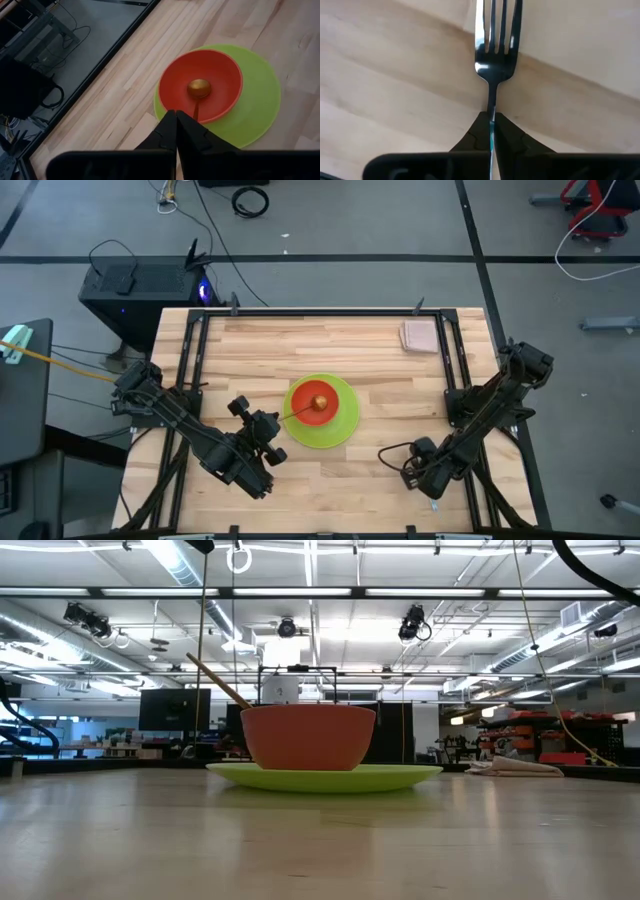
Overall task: Pick and place plate/cup/fork/spoon on tray
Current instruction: Put the silver fork beside the green plate on the table, then return to Home Position
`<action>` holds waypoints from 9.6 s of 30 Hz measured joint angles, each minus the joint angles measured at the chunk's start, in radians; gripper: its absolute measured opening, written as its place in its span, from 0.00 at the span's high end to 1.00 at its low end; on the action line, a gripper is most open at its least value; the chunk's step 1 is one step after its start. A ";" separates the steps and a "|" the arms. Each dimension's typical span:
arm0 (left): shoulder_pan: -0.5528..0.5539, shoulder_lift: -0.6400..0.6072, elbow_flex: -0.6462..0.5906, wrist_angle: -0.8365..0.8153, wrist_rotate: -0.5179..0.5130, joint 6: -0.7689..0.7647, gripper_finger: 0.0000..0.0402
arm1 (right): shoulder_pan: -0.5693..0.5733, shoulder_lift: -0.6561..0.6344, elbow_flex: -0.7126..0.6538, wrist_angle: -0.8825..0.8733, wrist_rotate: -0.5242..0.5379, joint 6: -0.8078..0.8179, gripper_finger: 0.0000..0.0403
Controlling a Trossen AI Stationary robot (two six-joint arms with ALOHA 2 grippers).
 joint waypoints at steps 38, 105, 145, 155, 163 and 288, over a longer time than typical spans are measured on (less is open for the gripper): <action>0.000 -0.001 0.000 0.010 0.015 0.000 0.98 | -0.248 -0.183 0.002 -0.116 0.096 -0.309 0.97; -0.014 -0.001 0.000 0.014 0.047 0.001 0.95 | -0.954 -0.128 0.003 0.169 0.022 -0.942 0.87; 0.024 -0.238 0.000 0.460 -0.006 0.723 0.98 | -0.683 -0.999 0.003 0.164 -0.348 -2.126 0.99; 0.224 -0.264 0.000 0.707 0.335 1.065 0.98 | -0.684 -1.147 0.003 0.053 -0.257 -2.170 0.99; 0.358 -0.337 0.000 0.737 0.523 1.178 0.98 | -0.684 -1.198 0.003 0.026 -0.252 -2.169 0.99; 0.579 -1.722 -1.568 1.472 0.921 1.175 0.98 | -0.684 -1.545 -0.703 0.626 -0.140 -2.090 0.99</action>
